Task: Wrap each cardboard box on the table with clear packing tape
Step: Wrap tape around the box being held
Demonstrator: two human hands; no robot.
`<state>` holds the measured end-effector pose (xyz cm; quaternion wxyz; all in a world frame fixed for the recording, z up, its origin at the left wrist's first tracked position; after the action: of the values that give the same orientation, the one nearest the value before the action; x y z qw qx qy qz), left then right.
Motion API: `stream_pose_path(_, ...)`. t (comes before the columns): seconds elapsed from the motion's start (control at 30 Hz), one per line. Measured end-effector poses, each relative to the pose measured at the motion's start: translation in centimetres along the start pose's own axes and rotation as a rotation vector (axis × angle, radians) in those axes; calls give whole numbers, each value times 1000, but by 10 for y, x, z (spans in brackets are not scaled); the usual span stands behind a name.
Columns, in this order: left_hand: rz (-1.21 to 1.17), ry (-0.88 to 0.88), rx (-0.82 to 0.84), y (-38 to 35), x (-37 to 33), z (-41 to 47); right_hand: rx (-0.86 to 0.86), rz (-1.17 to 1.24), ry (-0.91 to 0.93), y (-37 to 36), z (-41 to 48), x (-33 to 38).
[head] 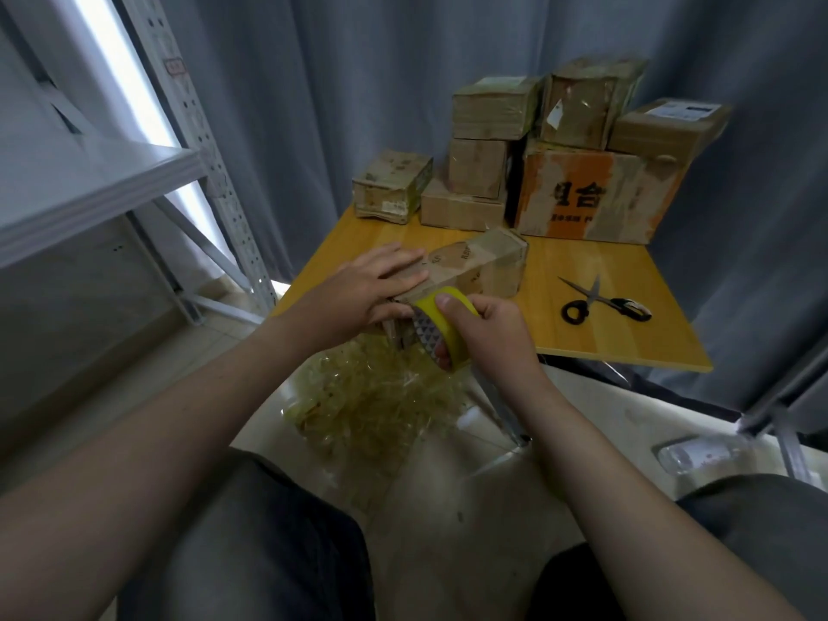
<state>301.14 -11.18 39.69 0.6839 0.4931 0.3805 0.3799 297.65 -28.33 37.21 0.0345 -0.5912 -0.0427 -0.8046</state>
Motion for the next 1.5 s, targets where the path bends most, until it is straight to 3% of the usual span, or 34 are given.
stream_pose_path(0.13,-117,22,58,2,-8,-7,3,39,-24,-4,-3,-4)
stream_pose_path(0.27,-130,-51,-3,8,-14,-9,-4,33,-23,-4,-3,-2)
stream_pose_path(0.37,-273,-61,-31,15,-14,-7,21,30,-25,1,1,5)
stream_pose_path(0.5,-600,146,-50,18,10,3,22,177,37,6,21,14)
stream_pose_path(0.67,-946,556,-101,-1,60,10,80,106,273,-14,63,12)
stream_pose_path(0.77,-969,609,-115,-5,66,7,89,32,248,-32,90,0)
stream_pose_path(0.9,-946,508,-23,-22,52,8,106,-79,195,-47,117,-9)
stream_pose_path(1.1,-882,556,-200,-29,54,10,143,-151,163,-50,128,-11)
stream_pose_path(1.37,-706,666,-142,-33,65,10,147,-156,135,-25,107,27)
stream_pose_path(1.5,-646,662,-141,-30,64,13,171,-195,27,-5,70,16)
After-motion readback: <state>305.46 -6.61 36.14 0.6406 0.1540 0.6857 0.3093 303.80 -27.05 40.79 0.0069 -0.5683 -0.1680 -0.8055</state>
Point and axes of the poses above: each hand's wrist, its own z-axis towards the middle knuckle, its own y-axis out of the back of the hand, x = y × z, the point moved 8 cm from there along z, towards the middle knuckle, and after that the axes turned 14 degrees about y, right-handed, at the moved point
